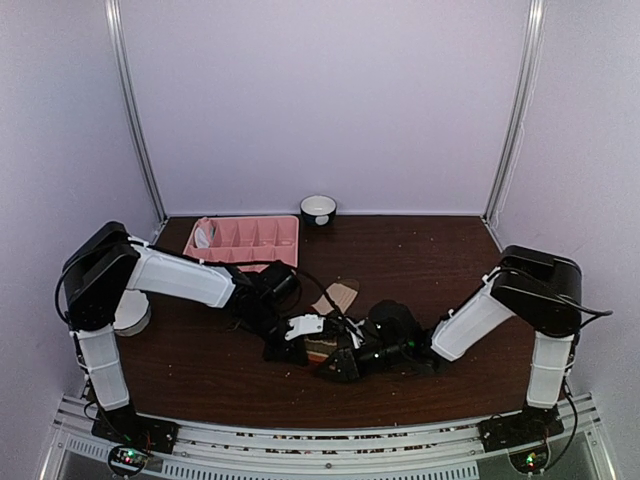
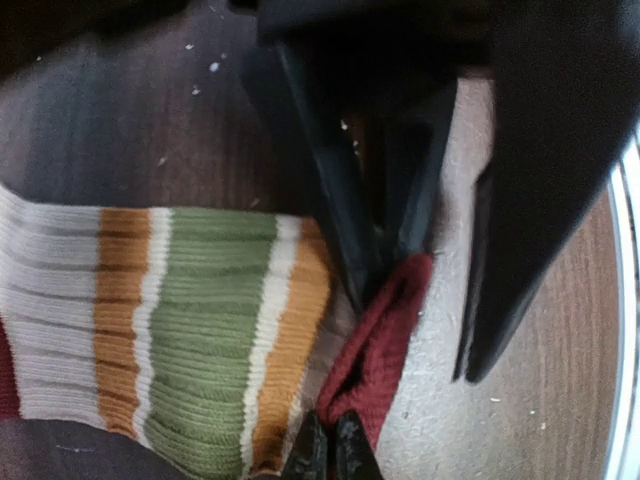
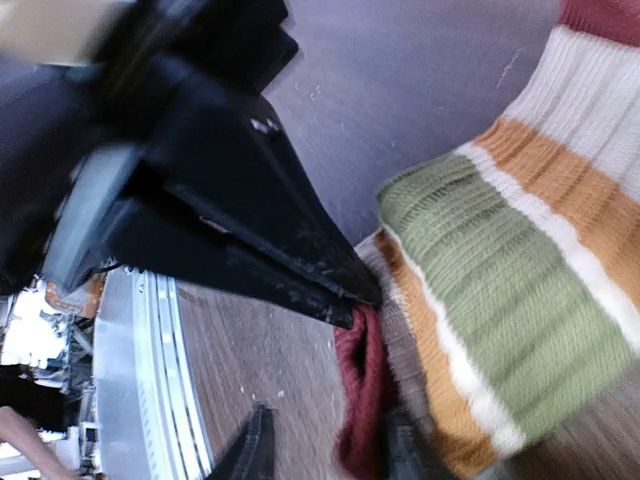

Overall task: Roll the socks
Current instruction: Roll the sock at the center of the board.

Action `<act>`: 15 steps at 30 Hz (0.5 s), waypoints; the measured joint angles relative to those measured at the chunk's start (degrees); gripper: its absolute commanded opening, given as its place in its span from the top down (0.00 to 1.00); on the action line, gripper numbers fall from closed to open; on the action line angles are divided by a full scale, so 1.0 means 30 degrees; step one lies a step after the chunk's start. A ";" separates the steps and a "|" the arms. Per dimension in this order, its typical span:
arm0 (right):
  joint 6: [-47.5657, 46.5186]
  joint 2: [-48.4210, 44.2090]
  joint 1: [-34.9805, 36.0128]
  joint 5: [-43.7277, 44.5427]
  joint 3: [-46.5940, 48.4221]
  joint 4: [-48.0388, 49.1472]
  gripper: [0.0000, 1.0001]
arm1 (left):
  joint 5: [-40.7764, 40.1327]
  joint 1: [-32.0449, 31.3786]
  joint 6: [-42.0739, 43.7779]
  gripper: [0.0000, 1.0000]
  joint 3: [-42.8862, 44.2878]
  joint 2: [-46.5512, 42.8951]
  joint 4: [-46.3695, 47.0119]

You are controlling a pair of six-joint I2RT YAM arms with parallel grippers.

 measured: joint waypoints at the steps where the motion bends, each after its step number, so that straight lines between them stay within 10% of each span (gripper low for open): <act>1: 0.0051 -0.0313 0.0007 0.0248 -0.0561 0.0568 0.46 | 0.0328 0.0000 0.0073 1.00 0.0219 0.0233 -0.0160; 14: -0.4816 -0.5763 0.2375 0.7220 -0.5603 -0.0860 0.40 | 0.3024 0.0780 -0.0335 1.00 0.2339 0.2069 -0.2579; 15: -0.5158 -0.6127 0.2725 0.7941 -0.5843 -0.1107 0.17 | 0.3184 0.0845 -0.0350 1.00 0.2463 0.2178 -0.2739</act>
